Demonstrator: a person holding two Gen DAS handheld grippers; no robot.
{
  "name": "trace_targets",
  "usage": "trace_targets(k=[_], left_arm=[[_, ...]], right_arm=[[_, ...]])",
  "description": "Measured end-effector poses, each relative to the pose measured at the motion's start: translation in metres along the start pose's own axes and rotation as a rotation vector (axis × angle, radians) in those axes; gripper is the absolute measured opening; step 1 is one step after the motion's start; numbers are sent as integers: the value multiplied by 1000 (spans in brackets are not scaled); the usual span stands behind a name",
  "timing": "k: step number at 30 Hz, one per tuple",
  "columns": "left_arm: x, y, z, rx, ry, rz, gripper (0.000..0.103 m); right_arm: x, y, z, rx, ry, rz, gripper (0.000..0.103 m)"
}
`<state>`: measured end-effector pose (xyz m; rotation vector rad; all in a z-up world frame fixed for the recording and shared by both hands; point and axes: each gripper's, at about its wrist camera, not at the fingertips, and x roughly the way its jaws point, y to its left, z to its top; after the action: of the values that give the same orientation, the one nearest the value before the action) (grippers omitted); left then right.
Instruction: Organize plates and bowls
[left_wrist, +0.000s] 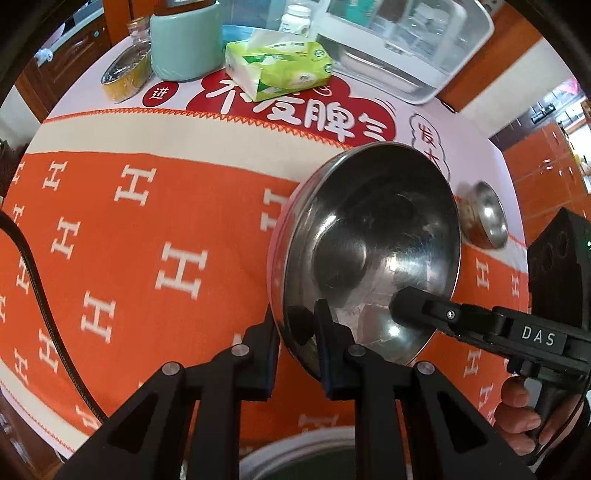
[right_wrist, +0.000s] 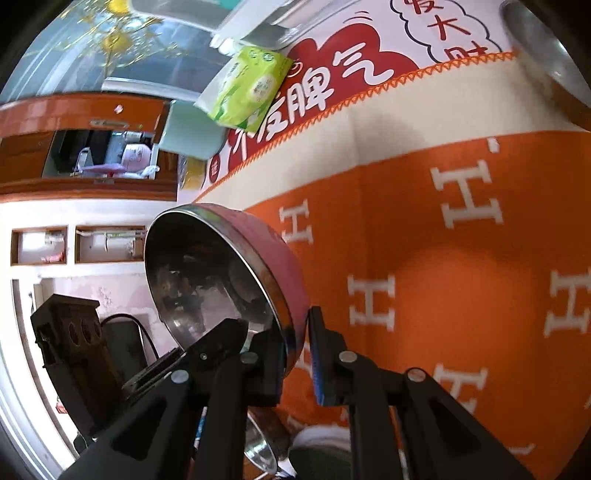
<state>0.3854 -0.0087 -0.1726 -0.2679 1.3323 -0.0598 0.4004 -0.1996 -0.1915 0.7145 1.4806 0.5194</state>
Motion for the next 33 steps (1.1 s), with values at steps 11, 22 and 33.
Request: trace_targets(k=[11, 22, 33], left_arm=[[-45, 12, -65, -18, -14, -19, 16], [-91, 34, -117, -44, -69, 17, 16], [-120, 68, -163, -65, -113, 10, 16]], right_arm=[[-20, 18, -65, -75, 42, -20, 13], [-21, 47, -129, -194, 82, -44, 14], [-7, 75, -185, -288, 124, -82, 15]])
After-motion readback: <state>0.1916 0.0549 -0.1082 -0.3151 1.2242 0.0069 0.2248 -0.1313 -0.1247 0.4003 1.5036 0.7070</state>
